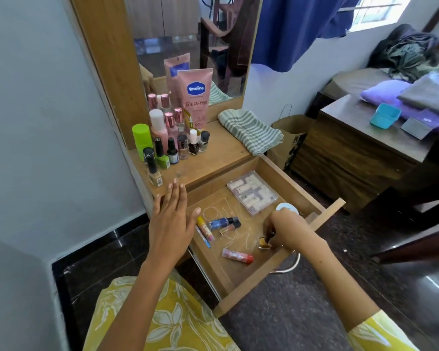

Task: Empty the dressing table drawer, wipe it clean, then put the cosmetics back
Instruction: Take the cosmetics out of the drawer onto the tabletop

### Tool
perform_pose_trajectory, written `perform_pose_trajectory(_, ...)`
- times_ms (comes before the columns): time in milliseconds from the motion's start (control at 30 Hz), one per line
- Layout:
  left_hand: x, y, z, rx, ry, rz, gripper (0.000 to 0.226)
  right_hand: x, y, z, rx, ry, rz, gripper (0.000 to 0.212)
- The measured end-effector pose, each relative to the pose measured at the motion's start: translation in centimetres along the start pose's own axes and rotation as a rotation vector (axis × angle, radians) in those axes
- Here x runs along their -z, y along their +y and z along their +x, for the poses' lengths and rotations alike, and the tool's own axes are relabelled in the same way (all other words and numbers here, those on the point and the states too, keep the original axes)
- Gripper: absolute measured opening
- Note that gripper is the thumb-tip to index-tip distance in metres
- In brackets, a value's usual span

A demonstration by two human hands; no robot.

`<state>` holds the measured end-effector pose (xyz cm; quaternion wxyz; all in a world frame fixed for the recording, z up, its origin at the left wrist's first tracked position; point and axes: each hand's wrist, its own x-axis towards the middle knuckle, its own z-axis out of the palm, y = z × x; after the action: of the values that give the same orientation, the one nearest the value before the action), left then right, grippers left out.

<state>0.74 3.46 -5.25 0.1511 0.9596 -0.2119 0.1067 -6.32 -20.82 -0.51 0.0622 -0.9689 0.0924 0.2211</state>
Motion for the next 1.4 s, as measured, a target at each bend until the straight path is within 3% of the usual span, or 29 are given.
perform_pose_trajectory(167, -0.4, 0.1, -0.1, 0.04, -0.011, 0.069, 0.071, 0.9, -1.5, 1.4, 0.078, 0.129, 0.124, 0.013)
perform_pose_trajectory(400, -0.1, 1.5, -0.7, 0.156, 0.019, 0.107, 0.068, 5.4, -8.9, 3.4, 0.334, 0.56, 0.576, 0.02)
perform_pose_trajectory(667, -0.6, 1.2, -1.1, 0.156, 0.007, 0.15, 0.067, 5.7, -15.2, 8.2, 0.376, 0.769, 0.659, 0.02)
perform_pose_trajectory(1000, -0.1, 1.5, -1.1, 0.166, 0.0, 0.144, 0.065, 4.3, -16.7, 8.9, 0.453, 0.703, 0.935, 0.019)
perform_pose_trajectory(1167, -0.1, 2.0, -0.9, 0.176, 0.009, 0.154, 0.065, 3.7, -14.2, 7.4, 0.44, 0.722, 0.835, 0.021)
perform_pose_trajectory(1233, -0.1, 2.1, -0.8, 0.175, 0.011, 0.131, 0.063, 3.0, -11.9, 6.2, 0.364, 0.748, 0.683, 0.016)
perform_pose_trajectory(1400, 0.2, 2.2, -0.5, 0.144, -0.019, 0.111, 0.065, 0.6, -4.2, 4.2, -0.096, 0.534, 0.313, 0.012)
